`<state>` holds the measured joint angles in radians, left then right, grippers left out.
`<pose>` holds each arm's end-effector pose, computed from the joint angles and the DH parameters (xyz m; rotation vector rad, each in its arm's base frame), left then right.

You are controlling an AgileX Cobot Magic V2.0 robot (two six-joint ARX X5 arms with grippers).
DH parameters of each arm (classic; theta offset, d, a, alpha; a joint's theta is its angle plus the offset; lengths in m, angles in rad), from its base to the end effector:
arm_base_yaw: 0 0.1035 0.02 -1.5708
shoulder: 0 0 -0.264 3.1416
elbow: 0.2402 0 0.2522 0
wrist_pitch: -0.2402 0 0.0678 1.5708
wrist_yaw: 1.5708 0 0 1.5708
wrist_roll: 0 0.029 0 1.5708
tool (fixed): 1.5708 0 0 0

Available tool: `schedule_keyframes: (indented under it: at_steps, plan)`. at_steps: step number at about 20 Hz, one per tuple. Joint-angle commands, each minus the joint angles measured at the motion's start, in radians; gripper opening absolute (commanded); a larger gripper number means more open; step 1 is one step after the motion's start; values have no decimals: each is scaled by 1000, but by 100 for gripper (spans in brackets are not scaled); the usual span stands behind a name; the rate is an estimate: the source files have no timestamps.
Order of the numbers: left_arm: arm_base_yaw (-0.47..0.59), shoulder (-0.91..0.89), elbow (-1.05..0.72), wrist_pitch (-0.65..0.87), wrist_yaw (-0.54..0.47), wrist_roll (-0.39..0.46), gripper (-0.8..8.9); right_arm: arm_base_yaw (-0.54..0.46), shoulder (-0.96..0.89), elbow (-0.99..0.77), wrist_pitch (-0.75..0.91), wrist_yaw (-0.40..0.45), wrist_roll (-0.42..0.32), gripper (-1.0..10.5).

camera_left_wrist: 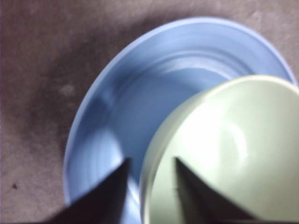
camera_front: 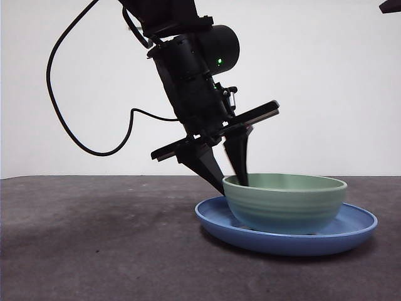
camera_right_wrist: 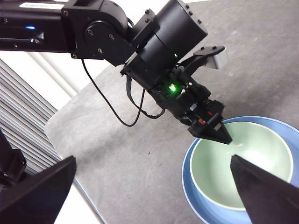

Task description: Place the green bowl on the blue plate

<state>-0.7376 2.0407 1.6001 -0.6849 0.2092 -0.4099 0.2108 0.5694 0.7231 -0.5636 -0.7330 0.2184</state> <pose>0.3128 -0.2924 0.2019 -0.0365 1.2661 -0.5926 0.1059 0.0425 0.3070 0.3090 0.5118 0.8832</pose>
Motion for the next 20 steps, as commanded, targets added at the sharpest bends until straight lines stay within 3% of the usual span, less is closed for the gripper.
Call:
schedule_keyframes:
  at_steps: [1,3,6,11,20]
  plan:
    - [-11,17,43,-3,0,-3,363,5,3,18,10,-3,10,605]
    - [-8,16,88,-52,0,10,480,5,3,18,10,-3,10,605]
    - [-2,15,206,-237,-6,124,537,5,3,18,10,-3,10,605]
    - [8,-24,394,-531,-16,247,540,5,3,18,10,-3,10,605]
    - [7,-281,385,-732,-87,295,604,5,3,18,10,-2,10,605]
